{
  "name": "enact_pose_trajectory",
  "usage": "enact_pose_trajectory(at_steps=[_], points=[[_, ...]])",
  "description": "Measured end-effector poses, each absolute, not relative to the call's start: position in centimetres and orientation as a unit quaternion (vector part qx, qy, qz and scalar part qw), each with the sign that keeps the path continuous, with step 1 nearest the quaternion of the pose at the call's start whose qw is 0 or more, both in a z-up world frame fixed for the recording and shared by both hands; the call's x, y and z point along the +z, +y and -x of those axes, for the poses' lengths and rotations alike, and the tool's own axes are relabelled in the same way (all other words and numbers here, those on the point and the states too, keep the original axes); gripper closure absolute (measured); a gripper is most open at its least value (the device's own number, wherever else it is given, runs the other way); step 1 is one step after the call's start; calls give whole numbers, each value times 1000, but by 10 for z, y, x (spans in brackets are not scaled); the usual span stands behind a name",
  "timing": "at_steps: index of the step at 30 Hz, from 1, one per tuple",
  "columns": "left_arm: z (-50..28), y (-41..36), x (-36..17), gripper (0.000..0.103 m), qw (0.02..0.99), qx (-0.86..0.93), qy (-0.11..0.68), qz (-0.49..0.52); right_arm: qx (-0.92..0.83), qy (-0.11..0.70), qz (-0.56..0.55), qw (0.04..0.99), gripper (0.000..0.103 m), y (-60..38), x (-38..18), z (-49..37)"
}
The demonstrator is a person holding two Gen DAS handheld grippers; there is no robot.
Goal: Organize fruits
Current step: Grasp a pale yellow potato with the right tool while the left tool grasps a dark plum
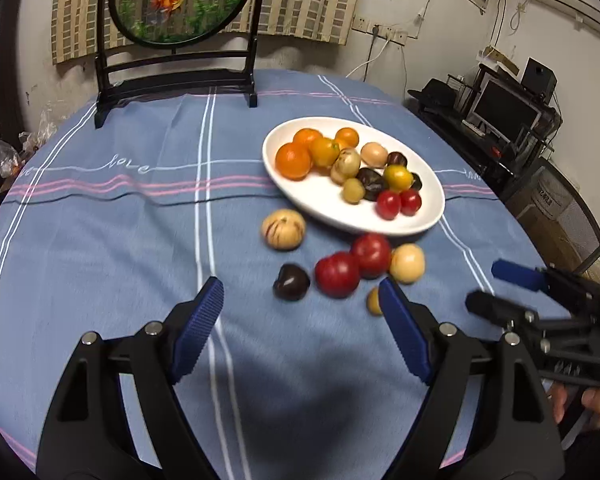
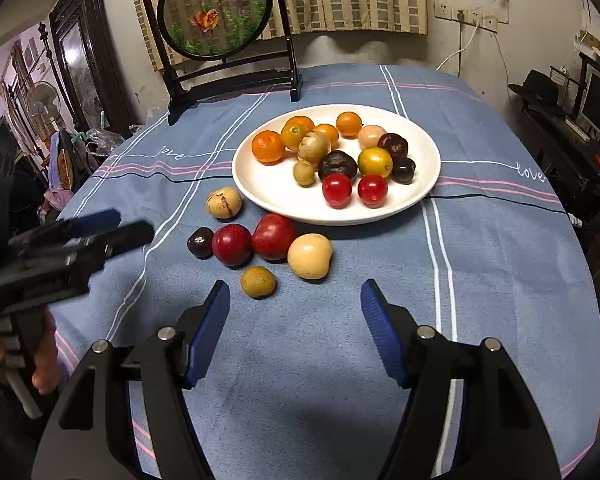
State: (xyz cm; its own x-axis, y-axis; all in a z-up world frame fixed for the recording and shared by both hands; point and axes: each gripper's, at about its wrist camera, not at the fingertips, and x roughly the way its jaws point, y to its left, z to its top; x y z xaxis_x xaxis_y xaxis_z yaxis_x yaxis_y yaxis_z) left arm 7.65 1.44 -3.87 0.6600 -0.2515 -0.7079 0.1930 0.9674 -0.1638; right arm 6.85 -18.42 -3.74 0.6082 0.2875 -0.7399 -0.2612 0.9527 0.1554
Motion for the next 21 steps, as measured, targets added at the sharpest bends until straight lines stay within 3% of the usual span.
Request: enact_pose_trajectory(at_steps=[18,21], points=[[-52,49,-43,21,911,-107,394,57,108,439,19,892,35,-164,-75,-116],[-52,48,-46,21,909,-108,398,58,118,452,20,884,60,-160,-84,-128]])
